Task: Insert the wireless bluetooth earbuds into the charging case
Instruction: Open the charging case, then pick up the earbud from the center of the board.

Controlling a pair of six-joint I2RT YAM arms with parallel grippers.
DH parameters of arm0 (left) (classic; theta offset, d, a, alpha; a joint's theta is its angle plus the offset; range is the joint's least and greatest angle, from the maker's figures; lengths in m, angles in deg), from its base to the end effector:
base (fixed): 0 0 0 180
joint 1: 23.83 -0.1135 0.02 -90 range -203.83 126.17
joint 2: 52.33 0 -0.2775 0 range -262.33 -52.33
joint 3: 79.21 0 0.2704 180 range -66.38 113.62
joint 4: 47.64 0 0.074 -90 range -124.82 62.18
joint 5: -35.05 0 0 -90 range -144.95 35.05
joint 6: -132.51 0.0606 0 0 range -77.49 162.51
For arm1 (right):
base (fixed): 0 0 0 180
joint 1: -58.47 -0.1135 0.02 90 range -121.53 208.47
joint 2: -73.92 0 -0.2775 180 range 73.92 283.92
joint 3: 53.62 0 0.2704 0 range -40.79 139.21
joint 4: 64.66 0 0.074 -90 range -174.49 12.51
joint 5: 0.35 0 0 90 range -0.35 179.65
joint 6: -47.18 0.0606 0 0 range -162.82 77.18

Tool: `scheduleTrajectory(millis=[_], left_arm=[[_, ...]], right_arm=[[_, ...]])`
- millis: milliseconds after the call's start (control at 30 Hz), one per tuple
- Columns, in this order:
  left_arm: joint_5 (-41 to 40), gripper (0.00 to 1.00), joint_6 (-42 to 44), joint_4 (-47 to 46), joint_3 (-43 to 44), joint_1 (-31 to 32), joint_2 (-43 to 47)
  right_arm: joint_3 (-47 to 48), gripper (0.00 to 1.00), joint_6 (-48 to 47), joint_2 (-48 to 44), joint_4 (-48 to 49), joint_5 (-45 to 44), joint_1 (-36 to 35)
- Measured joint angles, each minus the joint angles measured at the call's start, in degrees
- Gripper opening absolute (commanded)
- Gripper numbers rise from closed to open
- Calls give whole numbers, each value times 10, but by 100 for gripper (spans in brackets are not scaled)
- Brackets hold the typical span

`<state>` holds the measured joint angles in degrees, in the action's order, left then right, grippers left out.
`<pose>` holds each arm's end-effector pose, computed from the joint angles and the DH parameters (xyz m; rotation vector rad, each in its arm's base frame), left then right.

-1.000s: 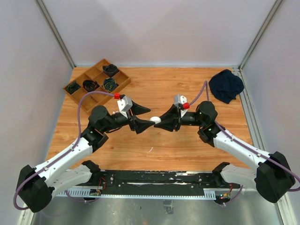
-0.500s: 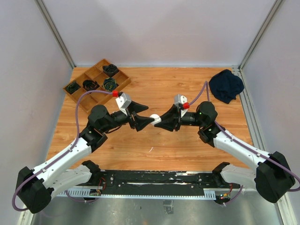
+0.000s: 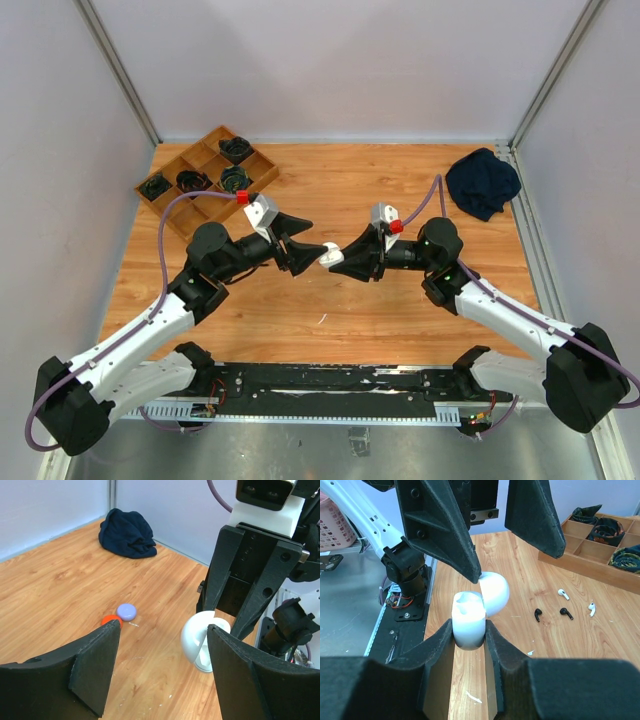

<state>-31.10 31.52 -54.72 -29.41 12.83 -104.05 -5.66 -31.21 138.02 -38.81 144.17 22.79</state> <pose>0.1837 -0.1673 0.3339 0.6834 1.4107 -0.9702 0.1874 0.1953 0.3064 -1.1152 1.1769 1.3110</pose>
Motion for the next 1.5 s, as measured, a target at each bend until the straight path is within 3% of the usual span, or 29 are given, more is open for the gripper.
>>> scheduleTrajectory(millis=[533,667,833,1133,1500], left_arm=[[-55,81,-9,27,3,0,1],[-103,86,-14,47,4,0,0],[-180,85,-35,83,15,-2,-17],[-309,80,-118,197,61,-51,-123],[-384,74,-234,257,88,-116,-267]], right_arm=[[-5,14,-11,11,-6,-30,0],[-19,14,-25,24,-12,-62,0],[-48,14,-40,36,-16,-108,0],[-77,14,-76,32,-17,-179,0],[-126,14,-88,26,7,-227,0]])
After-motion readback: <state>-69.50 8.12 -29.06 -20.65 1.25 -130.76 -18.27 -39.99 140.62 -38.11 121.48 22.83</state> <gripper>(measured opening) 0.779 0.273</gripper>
